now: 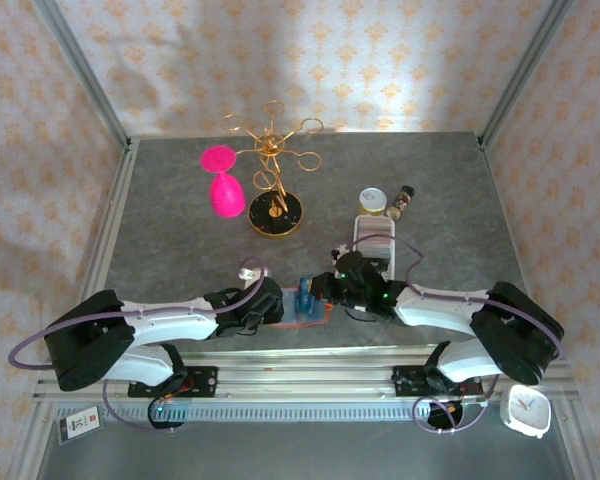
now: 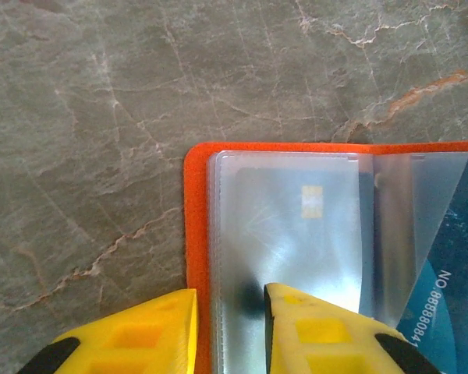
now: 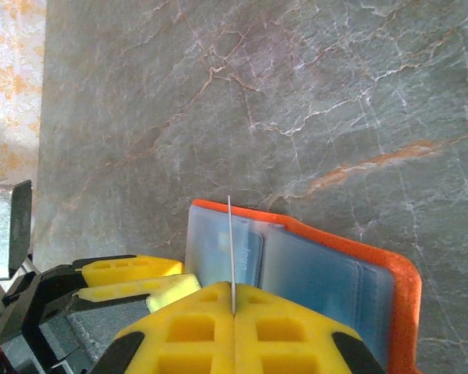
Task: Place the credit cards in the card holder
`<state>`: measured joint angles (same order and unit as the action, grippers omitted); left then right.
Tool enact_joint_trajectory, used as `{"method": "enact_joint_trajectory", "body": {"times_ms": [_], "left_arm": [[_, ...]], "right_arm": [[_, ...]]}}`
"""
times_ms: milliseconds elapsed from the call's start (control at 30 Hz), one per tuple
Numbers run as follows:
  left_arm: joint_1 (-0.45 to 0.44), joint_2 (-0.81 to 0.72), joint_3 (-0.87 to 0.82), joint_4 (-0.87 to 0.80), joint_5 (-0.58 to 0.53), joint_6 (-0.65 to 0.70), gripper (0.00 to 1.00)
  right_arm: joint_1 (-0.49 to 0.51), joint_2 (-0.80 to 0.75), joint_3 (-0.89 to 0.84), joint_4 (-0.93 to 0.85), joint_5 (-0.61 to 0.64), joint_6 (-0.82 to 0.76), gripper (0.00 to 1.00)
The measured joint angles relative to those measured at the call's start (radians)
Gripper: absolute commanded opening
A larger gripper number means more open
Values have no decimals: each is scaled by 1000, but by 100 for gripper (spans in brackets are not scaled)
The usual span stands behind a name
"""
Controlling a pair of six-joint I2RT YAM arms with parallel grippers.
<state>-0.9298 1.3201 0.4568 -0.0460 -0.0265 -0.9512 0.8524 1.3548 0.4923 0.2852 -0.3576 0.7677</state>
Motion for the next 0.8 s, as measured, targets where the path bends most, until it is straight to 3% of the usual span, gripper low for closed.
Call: {"method": "enact_joint_trajectory", "body": {"times_ms": [800], "left_arm": [[0, 3, -9, 24, 0, 0, 23]], "right_arm": [[33, 94, 0, 46, 2, 37, 0]]}}
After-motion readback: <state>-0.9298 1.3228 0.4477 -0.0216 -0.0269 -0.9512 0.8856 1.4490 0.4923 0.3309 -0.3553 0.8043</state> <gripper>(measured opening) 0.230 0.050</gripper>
